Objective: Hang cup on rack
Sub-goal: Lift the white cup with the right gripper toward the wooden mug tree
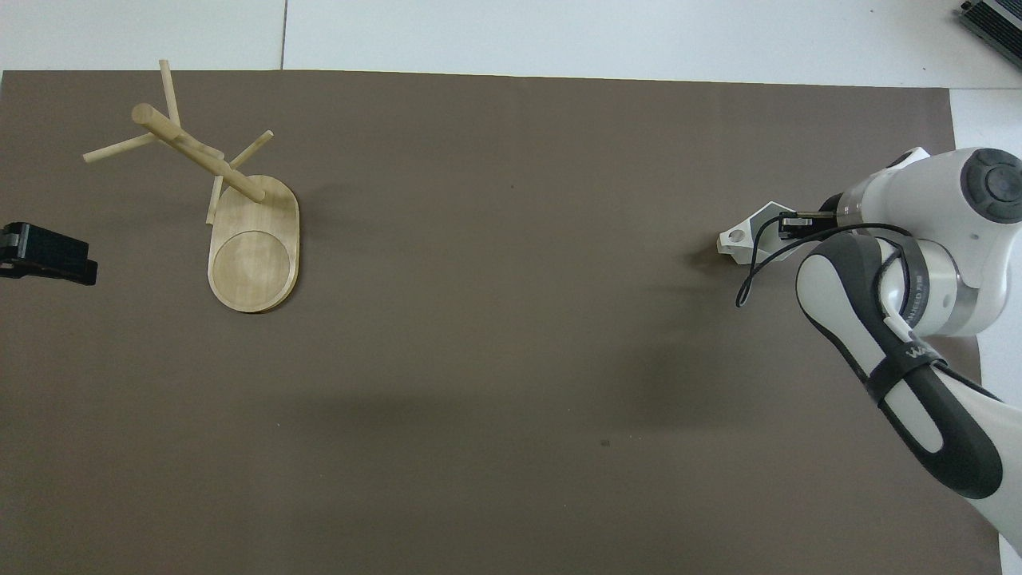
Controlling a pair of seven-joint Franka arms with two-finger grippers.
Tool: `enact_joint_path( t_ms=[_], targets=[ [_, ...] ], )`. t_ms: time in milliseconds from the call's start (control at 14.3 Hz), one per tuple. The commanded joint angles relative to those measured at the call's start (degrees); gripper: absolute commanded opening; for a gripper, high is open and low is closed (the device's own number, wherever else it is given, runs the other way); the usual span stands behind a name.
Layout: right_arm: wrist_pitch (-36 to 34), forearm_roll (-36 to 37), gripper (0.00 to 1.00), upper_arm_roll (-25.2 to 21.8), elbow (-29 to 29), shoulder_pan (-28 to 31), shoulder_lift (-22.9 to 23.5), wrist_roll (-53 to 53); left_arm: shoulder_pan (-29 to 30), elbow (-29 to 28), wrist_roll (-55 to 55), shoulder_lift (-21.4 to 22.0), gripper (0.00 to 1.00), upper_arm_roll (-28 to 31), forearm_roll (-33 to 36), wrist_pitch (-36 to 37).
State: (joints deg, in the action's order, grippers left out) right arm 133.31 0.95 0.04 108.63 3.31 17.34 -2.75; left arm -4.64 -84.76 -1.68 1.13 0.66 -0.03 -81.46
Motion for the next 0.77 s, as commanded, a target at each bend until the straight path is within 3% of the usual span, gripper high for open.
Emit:
enact_joint_path(
  t_ms=[0, 279, 489, 698],
  targets=[
    [-1.9, 0.1, 0.0, 0.4, -1.2, 0.4, -0.1, -0.9, 1.0, -1.9, -0.3, 1.7, 1.0, -0.6, -0.8, 0.0],
    [-4.1, 0.0, 0.0, 0.4, -3.1, 0.5, -0.1, -0.9, 1.0, -1.9, -0.3, 1.7, 1.0, -0.6, -0.8, 0.0],
    [-12.4, -0.4, 0.0, 1.3, -9.0, 0.5, -0.3, -0.9, 1.0, -1.9, -0.3, 1.7, 1.0, -0.6, -0.8, 0.0],
    [-19.7, -9.1, 0.0, 2.6, -14.1, 0.5, -1.3, -0.9, 1.0, -1.9, -0.3, 1.7, 1.0, -0.6, -0.8, 0.0]
  ],
)
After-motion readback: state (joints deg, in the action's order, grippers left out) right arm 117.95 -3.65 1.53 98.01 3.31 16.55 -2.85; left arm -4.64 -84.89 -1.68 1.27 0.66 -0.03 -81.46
